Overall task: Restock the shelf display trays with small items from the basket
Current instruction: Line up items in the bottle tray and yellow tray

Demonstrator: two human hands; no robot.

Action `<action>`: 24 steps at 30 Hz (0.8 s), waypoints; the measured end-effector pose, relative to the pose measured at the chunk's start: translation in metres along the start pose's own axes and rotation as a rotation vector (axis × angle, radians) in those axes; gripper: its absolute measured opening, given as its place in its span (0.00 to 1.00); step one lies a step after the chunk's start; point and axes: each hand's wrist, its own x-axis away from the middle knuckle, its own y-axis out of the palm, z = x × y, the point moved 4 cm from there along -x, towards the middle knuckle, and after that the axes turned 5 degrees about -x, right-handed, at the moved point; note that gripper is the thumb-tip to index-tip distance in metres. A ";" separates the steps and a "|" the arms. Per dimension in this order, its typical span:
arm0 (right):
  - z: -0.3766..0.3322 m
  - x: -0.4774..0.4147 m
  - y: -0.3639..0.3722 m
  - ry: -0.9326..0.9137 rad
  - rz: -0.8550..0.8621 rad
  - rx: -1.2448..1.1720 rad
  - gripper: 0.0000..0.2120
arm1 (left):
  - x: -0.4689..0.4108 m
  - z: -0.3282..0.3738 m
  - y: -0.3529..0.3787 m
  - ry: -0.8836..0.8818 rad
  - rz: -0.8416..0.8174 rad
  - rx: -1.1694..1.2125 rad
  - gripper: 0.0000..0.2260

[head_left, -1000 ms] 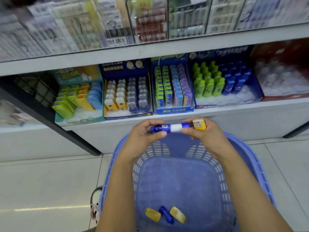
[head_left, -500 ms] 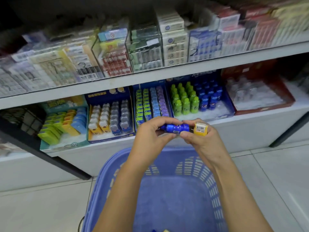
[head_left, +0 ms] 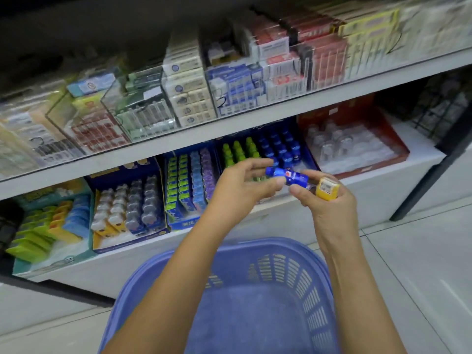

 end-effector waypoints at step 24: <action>-0.001 -0.023 -0.057 0.195 0.301 -0.065 0.15 | -0.132 0.007 0.057 0.221 -0.211 -0.895 0.10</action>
